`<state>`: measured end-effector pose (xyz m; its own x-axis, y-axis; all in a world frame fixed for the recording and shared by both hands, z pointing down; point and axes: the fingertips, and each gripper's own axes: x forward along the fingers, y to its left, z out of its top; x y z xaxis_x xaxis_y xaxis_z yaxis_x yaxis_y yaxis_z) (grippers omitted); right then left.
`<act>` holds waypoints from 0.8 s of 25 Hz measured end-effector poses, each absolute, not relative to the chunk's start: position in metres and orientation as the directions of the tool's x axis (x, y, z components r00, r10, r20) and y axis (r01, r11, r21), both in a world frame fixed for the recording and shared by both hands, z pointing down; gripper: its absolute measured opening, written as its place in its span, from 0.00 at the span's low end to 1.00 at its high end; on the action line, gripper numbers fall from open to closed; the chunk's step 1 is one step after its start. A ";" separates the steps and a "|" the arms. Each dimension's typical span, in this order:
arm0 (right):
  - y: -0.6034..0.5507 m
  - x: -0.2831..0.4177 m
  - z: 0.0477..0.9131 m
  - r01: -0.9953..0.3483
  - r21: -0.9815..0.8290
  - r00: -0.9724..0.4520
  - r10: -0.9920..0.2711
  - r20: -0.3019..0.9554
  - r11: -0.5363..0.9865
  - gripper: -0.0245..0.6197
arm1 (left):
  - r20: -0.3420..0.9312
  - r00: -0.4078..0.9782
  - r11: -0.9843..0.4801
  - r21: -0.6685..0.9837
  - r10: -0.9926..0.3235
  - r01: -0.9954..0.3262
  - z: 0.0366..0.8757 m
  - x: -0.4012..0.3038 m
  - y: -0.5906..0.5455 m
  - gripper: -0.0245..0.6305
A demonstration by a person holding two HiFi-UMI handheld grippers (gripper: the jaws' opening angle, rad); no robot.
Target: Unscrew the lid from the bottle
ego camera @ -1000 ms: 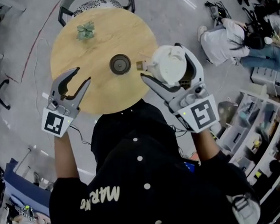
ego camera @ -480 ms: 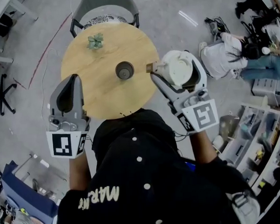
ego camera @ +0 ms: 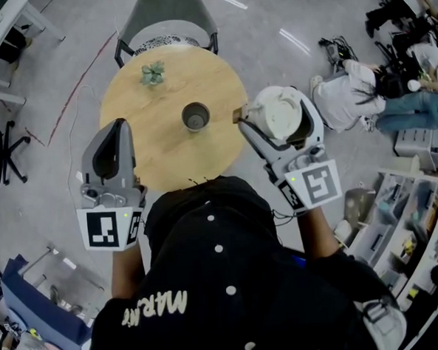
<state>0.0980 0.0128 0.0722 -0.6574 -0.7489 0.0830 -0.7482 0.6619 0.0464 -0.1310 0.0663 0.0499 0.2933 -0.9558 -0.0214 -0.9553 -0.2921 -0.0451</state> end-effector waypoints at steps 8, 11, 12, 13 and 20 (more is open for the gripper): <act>0.012 0.098 0.071 -0.749 0.039 -0.657 -0.749 0.083 0.661 0.78 | -0.009 0.270 -0.268 -0.065 -0.963 -0.961 0.051 -0.130 0.068 0.04; 0.012 0.097 0.071 -0.749 0.037 -0.657 -0.749 0.084 0.662 0.78 | -0.009 0.264 -0.263 -0.066 -0.965 -0.963 0.052 -0.130 0.069 0.04; 0.012 0.097 0.071 -0.748 0.038 -0.658 -0.748 0.084 0.662 0.78 | -0.008 0.263 -0.262 -0.065 -0.965 -0.963 0.053 -0.130 0.068 0.04; 0.012 0.097 0.071 -0.748 0.040 -0.658 -0.748 0.086 0.662 0.78 | -0.007 0.263 -0.262 -0.063 -0.965 -0.963 0.054 -0.130 0.068 0.04; 0.011 0.097 0.072 -0.745 0.043 -0.660 -0.746 0.090 0.665 0.78 | 0.001 0.263 -0.262 -0.067 -0.965 -0.963 0.056 -0.128 0.068 0.04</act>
